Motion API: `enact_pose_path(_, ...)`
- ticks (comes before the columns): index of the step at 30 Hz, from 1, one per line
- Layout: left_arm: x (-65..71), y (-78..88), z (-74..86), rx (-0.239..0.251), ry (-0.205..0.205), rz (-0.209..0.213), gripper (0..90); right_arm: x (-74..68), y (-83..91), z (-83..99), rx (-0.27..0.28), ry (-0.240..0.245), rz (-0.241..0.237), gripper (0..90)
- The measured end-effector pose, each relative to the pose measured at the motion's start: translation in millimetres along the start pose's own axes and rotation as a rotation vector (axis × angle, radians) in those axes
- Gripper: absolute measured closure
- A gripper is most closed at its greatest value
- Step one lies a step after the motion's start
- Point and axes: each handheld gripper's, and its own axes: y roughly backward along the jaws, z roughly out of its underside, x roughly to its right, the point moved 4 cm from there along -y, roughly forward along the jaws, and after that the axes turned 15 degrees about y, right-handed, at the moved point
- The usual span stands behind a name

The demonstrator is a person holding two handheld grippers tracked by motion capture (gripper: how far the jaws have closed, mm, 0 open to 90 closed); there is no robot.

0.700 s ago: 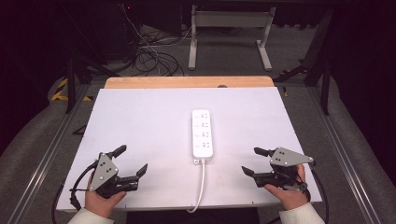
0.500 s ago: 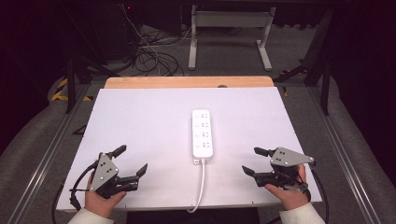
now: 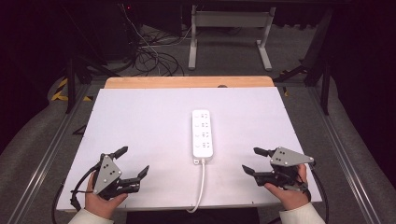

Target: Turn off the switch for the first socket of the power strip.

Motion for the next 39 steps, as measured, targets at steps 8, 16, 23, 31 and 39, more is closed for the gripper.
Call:
enact_pose_path(8,-0.4,1.1,-0.9,-0.004,0.025,0.020,12.3,2.3,0.8,-0.9,-0.008,-0.012,-0.002,31.4)
enact_pose_path(16,-1.3,1.4,-1.2,-0.010,0.034,0.021,13.0,6.6,-1.0,-8.4,-0.006,-0.041,-0.027,33.9)
enact_pose_path(23,-1.1,0.8,-0.6,-0.013,0.038,0.012,14.3,9.7,-10.1,-23.1,-0.036,-0.009,-0.053,34.1)
enact_pose_path(31,-1.5,0.1,0.0,-0.023,0.028,0.009,14.7,14.5,-20.4,-42.3,-0.035,-0.022,-0.085,40.0)
enact_pose_path(39,-0.5,0.0,0.5,-0.025,0.035,0.014,14.9,16.3,-30.9,-58.2,-0.025,-0.002,-0.109,41.0)
